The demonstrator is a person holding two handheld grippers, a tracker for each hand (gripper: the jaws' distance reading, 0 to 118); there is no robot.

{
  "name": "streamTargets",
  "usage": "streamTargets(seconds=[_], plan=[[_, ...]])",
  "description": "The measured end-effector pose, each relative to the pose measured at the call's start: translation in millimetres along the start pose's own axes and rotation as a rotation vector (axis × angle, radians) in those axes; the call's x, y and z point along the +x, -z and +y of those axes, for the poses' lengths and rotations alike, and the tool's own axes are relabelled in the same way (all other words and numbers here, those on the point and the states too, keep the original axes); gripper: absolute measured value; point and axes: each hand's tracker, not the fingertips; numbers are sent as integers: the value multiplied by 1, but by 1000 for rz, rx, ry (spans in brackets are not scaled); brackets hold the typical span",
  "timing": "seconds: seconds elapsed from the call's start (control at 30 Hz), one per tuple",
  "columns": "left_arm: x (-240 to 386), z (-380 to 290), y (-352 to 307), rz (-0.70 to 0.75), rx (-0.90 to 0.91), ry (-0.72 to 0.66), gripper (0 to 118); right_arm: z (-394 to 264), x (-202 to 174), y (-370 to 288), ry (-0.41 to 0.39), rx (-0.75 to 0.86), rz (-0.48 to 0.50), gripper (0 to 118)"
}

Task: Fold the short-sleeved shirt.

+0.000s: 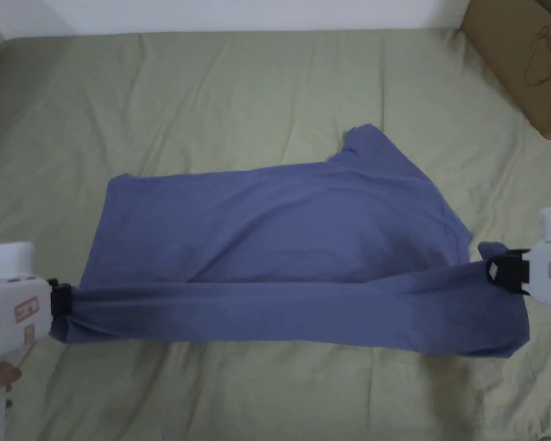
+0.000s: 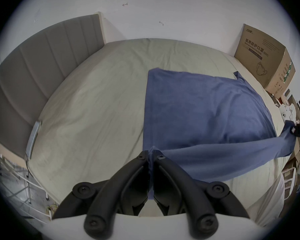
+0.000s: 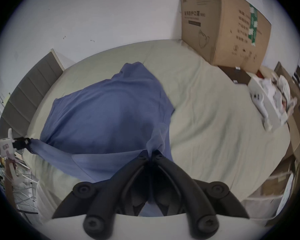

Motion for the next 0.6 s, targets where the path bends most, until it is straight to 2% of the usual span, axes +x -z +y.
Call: streamTargets(seconds=[0.17, 0.2, 0.23, 0.27, 0.3, 0.33, 0.47, 0.5, 0.53, 0.57, 0.6], plan=[[6, 40, 55, -9, -49, 23, 3, 30, -9, 67, -16, -38, -55, 2], [6, 42, 63, -13, -58, 25, 12, 30, -10, 77, -28, -52, -61, 8], [7, 45, 70, 6, -82, 32, 33, 28, -11, 88, -58, -88, -84, 27], [8, 45, 73, 48, -102, 47, 61, 27, -13, 92, -78, -107, -115, 52], [7, 43, 74, 34, -105, 53, 85, 24, -13, 92, -105, -116, -124, 69], [3, 40, 67, 20, -95, 49, 87, 21, -13, 87, -102, -103, -107, 68], [-7, 25, 36, 7, -49, 9, 85, 8, -8, 54, -75, -41, -68, 68], [-9, 17, 24, -13, -24, -3, 81, 2, -5, 41, -59, -15, -41, 68], [-10, 8, 12, -26, -7, -9, 69, -6, -5, 30, -45, -5, -31, 64], [-11, -1, 3, -43, 11, -23, 48, -14, -5, 21, -36, 0, -25, 49], [-10, -12, -7, -50, 12, -28, 8, -25, -7, 10, -30, 3, -21, 7]])
